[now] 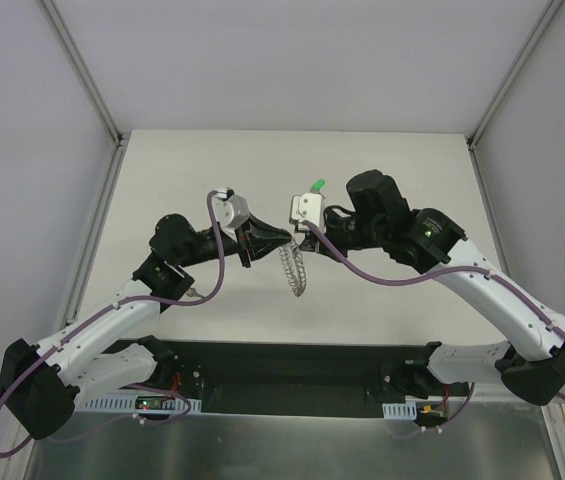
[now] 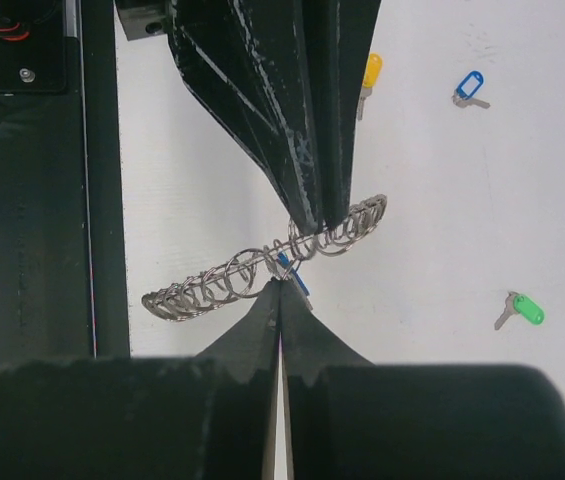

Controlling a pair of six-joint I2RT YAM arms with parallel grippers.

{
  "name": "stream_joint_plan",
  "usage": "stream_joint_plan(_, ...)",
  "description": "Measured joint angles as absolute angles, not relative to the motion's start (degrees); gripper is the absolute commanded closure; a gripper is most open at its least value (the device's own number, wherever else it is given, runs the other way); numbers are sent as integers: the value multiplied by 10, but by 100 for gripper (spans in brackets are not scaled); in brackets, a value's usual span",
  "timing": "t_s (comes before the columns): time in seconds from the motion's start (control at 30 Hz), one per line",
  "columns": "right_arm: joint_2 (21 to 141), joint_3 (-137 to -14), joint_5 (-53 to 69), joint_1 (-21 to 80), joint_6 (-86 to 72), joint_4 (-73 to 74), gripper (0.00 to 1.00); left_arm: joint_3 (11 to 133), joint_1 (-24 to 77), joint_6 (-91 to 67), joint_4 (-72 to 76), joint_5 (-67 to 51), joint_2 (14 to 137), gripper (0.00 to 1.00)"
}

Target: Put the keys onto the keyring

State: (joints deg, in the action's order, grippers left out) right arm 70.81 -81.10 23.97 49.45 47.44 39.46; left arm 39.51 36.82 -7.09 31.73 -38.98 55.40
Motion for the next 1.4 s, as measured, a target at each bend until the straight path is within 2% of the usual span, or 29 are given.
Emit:
stream_joint_plan(0.13,710,-816,238,495,472,407,99,379,368,-78,338,-369,544,83)
stream_joint_plan(0.4,735,-869,240,496,476,441,99,356,366,-80,343,-359,517,81)
stream_joint_plan(0.53,745,-872,234,496,474,449,99,356,361,-69,325,-359,512,73)
stream_joint_plan(0.57,747,-865,230,495,469,443,97,356,358,-64,315,-359,511,71)
stream_joint_plan(0.6,747,-852,226,490,457,434,82,356,355,-59,303,-359,510,67)
stream_joint_plan(0.7,746,-796,214,462,409,414,62,356,352,-40,257,-356,512,56)
stream_joint_plan(0.8,746,-707,188,428,352,394,55,357,352,-29,209,-356,528,50)
stream_joint_plan(1.0,745,-569,140,415,241,364,53,357,360,-25,129,-345,569,43)
stream_joint_plan(1.17,734,-475,105,401,141,304,53,362,408,-33,103,-314,605,38)
stream_joint_plan(1.4,729,-400,98,398,83,233,55,373,439,-63,96,-269,664,34)
